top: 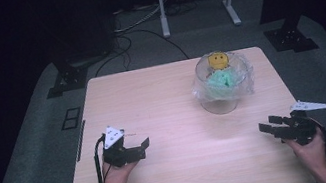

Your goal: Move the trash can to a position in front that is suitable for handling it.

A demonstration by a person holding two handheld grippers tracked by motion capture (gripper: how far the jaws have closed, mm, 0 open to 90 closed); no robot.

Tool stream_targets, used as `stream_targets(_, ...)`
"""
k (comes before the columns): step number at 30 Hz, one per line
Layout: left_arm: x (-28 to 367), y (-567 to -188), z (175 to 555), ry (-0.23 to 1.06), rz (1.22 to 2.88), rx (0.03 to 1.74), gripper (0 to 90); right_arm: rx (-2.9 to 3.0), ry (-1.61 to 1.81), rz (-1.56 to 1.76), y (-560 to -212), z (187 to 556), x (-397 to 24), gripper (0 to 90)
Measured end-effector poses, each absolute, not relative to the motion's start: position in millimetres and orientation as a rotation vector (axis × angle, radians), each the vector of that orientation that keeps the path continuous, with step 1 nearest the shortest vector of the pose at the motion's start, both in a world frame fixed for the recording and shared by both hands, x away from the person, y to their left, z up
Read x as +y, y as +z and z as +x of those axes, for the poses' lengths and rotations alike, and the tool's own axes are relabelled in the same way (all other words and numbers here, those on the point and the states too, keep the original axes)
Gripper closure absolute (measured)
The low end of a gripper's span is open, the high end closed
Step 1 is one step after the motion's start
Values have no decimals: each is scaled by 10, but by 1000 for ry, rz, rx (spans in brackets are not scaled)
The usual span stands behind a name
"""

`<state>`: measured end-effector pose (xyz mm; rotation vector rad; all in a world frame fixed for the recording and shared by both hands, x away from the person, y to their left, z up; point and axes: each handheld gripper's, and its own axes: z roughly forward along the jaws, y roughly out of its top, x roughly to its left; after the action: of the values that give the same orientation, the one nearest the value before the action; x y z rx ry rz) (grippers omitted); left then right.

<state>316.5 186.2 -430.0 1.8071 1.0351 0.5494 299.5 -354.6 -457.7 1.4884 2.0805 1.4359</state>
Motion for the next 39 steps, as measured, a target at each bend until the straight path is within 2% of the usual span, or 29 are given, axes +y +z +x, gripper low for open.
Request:
stream_targets(18, 1901, -4272, 3150, 551, 1798, 1038, 0, 2064, 1472, 1525, -4487, 3151, -3577, 320)
stream_targets(29, 1886, -4282, 3153, 543, 1804, 1035, 0, 2047, 1477, 1468, -3948, 3459, -3545, 320)
stream_targets(39, 1900, -4284, 3160, 537, 1807, 1036, 0, 1988, 1527, 1481, -3419, 3896, -3381, 320)
